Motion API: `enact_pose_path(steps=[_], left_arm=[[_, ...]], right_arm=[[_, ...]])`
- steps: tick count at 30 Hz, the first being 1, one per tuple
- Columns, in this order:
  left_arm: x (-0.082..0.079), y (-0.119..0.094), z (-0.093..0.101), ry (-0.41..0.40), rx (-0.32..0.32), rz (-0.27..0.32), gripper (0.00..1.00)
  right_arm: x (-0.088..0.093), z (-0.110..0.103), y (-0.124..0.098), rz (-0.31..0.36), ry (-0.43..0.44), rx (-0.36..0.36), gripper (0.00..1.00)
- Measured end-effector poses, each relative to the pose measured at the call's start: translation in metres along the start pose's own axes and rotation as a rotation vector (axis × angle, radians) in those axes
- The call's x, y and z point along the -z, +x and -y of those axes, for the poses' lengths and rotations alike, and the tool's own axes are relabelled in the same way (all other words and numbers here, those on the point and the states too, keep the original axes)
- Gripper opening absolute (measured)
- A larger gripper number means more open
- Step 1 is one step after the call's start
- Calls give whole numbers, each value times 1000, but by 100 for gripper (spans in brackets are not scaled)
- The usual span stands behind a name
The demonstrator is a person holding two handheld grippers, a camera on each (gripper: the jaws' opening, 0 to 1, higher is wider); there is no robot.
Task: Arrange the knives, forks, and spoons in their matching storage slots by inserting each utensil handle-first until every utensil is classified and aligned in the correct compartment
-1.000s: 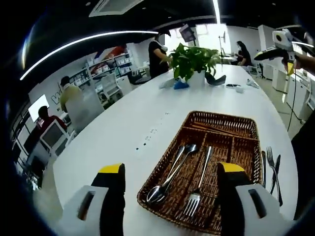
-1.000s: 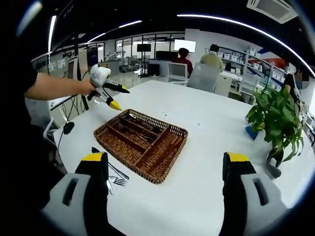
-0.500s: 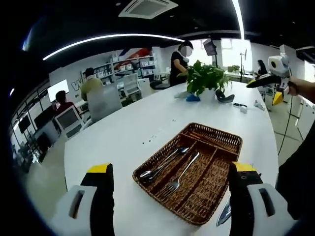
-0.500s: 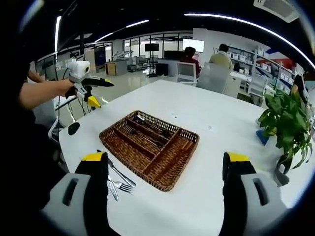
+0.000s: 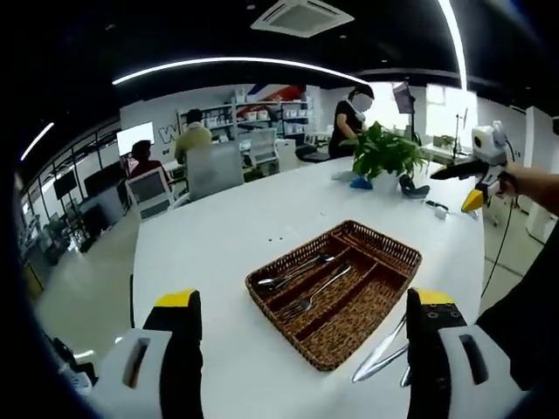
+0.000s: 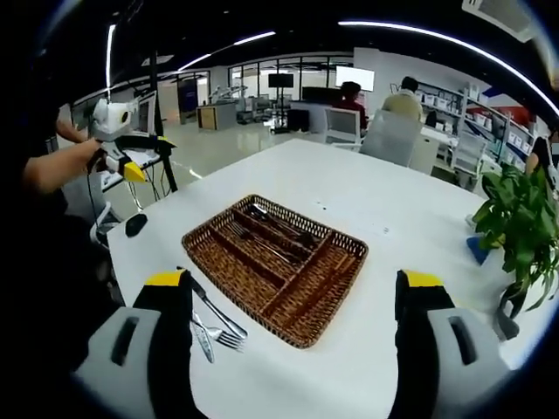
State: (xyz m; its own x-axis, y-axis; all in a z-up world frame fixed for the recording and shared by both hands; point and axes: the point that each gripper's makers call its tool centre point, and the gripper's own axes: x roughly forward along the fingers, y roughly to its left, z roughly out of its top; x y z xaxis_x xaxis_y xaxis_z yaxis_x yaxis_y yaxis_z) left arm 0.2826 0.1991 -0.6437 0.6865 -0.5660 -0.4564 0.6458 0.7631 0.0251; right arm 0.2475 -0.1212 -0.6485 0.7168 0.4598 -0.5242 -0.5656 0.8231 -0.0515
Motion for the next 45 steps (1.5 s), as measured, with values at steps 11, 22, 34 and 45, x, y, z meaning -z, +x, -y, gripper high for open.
enact_pose_path(steps=[11,22,34,45], left_arm=[[0,-24,14,-1,-19,16,99],[6,-32,20,35,-4,-11,99],[-16,-27,40,89,37,3,97],[-27,-6,68,147,102,2,97]], right_arm=[[2,-10,1,-6,-5,-14,100],[6,-11,-4,-11,-14,-14,100],[10,-5,-13,-7,-2,5,100],[9,4,-14,9,20,25,100]])
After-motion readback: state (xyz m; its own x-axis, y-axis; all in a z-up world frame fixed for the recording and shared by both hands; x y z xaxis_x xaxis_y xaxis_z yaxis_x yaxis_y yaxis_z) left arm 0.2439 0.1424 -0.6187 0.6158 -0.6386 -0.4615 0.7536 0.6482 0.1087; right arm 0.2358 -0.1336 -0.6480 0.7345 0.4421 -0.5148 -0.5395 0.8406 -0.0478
